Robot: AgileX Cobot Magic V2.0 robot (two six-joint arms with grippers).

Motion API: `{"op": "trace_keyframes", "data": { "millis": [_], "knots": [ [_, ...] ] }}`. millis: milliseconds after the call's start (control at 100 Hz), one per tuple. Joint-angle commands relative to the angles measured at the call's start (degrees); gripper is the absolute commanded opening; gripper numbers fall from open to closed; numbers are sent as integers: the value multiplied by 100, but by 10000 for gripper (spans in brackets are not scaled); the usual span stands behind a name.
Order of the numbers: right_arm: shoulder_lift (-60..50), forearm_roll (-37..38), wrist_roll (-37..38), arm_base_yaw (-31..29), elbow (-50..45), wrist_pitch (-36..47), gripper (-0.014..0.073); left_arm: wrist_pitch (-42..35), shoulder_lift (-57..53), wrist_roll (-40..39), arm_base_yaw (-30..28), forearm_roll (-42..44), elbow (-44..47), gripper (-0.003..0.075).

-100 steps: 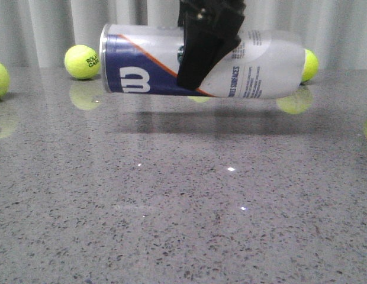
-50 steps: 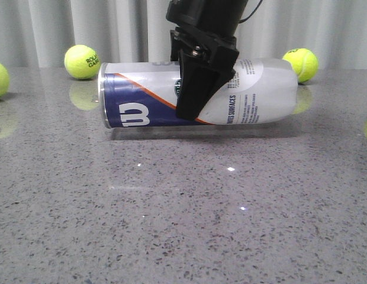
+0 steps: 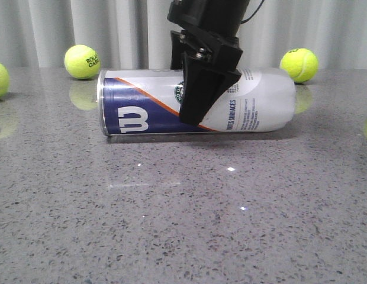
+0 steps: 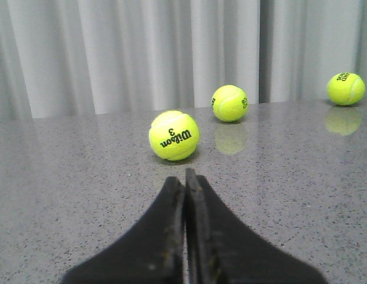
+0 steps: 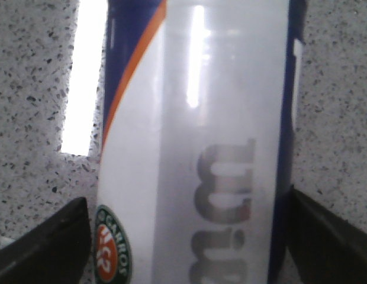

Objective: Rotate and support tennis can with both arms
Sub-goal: 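Lower the can onto the table center with the right gripper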

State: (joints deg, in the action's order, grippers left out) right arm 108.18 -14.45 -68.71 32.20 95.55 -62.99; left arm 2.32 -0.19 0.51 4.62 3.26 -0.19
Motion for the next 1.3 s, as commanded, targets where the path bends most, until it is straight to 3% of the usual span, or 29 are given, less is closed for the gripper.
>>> {"op": "trace_keyframes", "data": {
  "millis": [0,1290],
  "knots": [
    [-277,-102,-11,0,188,39,647,-503,-232,-51,-12,-19,266,-21],
    [-698,-102,-4,0,241,-66,647,-503,-232,-51,-12,-19,266,-21]
  ]
}}
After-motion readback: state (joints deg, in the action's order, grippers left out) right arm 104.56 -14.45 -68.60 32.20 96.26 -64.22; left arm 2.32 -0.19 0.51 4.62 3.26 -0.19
